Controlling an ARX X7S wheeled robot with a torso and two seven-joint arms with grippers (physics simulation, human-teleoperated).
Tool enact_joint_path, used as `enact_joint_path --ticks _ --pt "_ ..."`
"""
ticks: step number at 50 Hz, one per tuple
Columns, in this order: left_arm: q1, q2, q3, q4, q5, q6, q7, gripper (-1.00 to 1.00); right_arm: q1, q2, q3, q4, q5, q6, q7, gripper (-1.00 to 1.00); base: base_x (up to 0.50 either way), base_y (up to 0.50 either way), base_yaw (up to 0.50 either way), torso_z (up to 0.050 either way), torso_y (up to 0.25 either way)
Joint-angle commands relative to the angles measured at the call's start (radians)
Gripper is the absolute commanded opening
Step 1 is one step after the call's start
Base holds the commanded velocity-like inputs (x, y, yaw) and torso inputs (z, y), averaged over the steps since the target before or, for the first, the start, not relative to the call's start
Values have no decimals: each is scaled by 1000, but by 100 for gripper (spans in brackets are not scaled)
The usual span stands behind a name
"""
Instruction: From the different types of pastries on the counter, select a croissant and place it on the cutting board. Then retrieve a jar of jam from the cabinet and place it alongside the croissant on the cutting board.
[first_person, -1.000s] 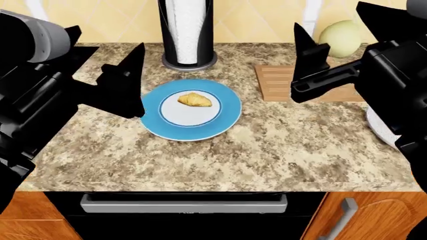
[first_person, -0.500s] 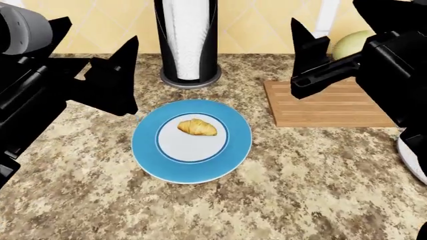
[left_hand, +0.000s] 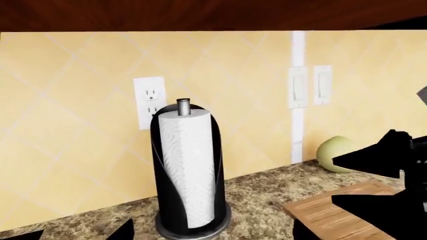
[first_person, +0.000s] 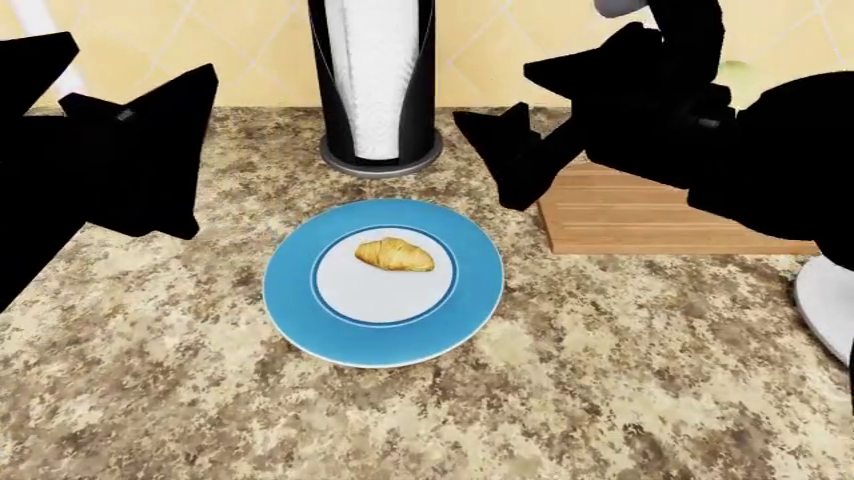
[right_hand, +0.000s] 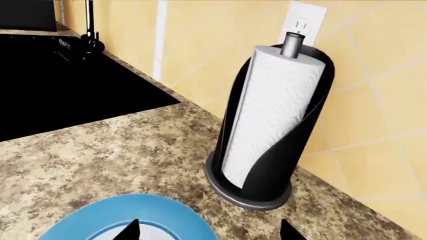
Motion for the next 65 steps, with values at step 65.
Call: enact_joint_path --ticks 65 --pt "88 -163 26 10 -246 60 -30 100 77 -229 -506 581 -298 -300 -612 100 0 0 0 0 0"
